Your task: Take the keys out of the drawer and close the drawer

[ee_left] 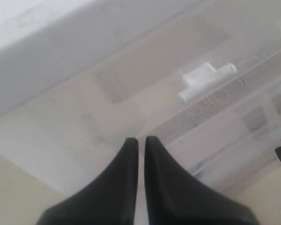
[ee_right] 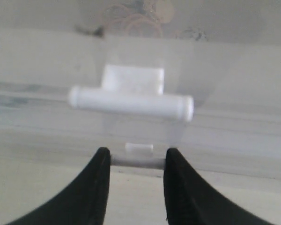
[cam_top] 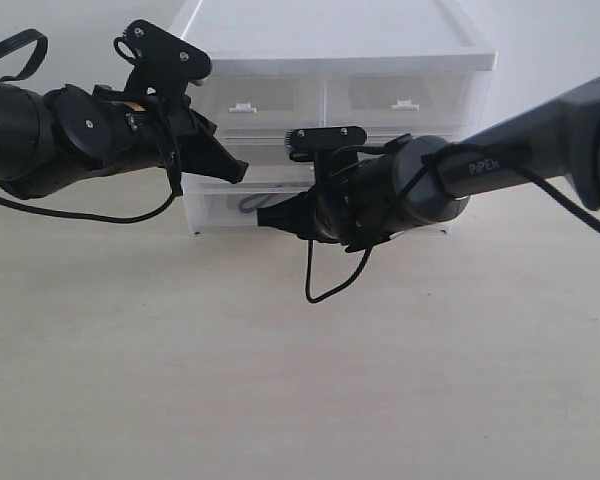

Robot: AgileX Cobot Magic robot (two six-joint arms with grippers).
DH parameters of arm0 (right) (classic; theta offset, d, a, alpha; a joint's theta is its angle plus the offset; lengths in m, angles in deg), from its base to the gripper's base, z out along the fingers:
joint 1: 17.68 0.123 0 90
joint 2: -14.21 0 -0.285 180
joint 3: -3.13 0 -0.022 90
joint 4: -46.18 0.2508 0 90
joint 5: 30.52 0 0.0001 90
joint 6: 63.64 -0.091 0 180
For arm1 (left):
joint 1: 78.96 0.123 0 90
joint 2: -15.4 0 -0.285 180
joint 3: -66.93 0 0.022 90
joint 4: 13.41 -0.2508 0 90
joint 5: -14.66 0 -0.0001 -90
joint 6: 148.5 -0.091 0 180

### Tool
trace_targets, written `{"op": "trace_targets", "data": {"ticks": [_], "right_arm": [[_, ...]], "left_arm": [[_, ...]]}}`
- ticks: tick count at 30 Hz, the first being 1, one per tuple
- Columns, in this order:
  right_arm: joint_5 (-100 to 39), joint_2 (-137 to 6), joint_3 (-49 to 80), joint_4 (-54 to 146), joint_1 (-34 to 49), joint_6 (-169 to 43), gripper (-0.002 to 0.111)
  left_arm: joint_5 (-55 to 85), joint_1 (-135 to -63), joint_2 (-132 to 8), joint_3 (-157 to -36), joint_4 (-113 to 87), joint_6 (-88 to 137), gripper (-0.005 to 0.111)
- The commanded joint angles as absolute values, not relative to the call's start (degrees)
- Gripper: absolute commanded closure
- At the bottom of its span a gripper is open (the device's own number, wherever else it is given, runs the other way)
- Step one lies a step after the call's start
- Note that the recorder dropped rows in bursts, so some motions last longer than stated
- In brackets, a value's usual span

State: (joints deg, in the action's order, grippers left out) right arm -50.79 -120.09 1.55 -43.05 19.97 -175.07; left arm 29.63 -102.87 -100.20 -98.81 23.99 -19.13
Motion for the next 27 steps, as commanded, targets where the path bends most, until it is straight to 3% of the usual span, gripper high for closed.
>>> {"op": "trace_targets", "data": {"ticks": [1, 27], "right_arm": [[-52.62, -118.85, 0.80, -46.17, 18.87, -173.29, 0.108], [-57.40, -118.85, 0.80, -33.69, 23.41, -162.42, 0.108]], "left_arm": [[62.19, -100.20, -101.74, -100.03, 27.56, -18.86, 0.103], [62.19, -100.20, -101.74, -100.03, 27.56, -18.86, 0.103]]}}
